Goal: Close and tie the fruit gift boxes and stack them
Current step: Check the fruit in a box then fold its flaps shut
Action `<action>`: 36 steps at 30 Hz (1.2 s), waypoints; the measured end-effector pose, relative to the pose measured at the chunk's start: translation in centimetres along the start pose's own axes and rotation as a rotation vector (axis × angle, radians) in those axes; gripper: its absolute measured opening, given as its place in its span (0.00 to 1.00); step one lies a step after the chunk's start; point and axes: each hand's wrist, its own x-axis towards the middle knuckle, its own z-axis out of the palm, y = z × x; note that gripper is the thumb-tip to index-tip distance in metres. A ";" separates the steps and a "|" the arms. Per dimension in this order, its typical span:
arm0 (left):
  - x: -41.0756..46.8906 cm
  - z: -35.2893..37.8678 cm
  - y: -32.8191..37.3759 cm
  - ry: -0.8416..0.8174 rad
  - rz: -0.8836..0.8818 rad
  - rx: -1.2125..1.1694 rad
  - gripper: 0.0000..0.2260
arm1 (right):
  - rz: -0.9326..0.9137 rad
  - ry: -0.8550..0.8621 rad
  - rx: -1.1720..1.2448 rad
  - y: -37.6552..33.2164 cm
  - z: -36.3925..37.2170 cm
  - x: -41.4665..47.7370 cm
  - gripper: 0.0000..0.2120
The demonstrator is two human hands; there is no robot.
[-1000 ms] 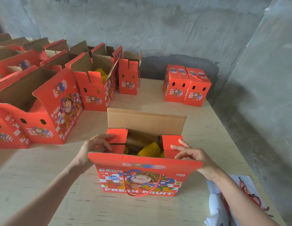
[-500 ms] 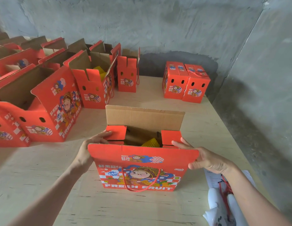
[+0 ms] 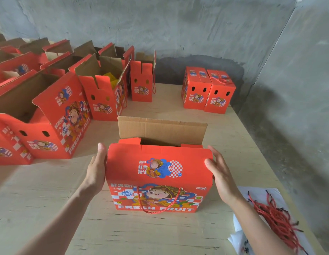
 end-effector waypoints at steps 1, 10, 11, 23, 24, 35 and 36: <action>0.0 0.2 0.3 -0.011 0.023 0.054 0.24 | -0.009 0.016 -0.015 0.0 0.1 0.1 0.21; 0.2 0.7 1.3 0.003 0.308 0.399 0.05 | -0.154 0.158 -0.251 -0.8 0.9 0.2 0.09; 0.2 0.7 1.2 -0.005 0.322 0.434 0.06 | -0.166 0.172 -0.284 -0.7 1.1 0.2 0.10; 0.1 0.2 1.0 -0.040 0.345 0.470 0.07 | -0.250 0.323 -0.392 0.0 3.3 0.4 0.07; 0.2 0.4 0.9 -0.016 0.335 0.469 0.06 | -0.245 0.329 -0.390 0.0 3.4 0.5 0.07; 0.4 1.5 0.7 0.066 0.363 0.623 0.08 | -0.130 0.294 -0.466 0.1 2.9 1.2 0.09; 0.4 1.5 0.6 0.072 0.357 0.616 0.07 | -0.116 0.278 -0.467 0.1 2.8 1.2 0.08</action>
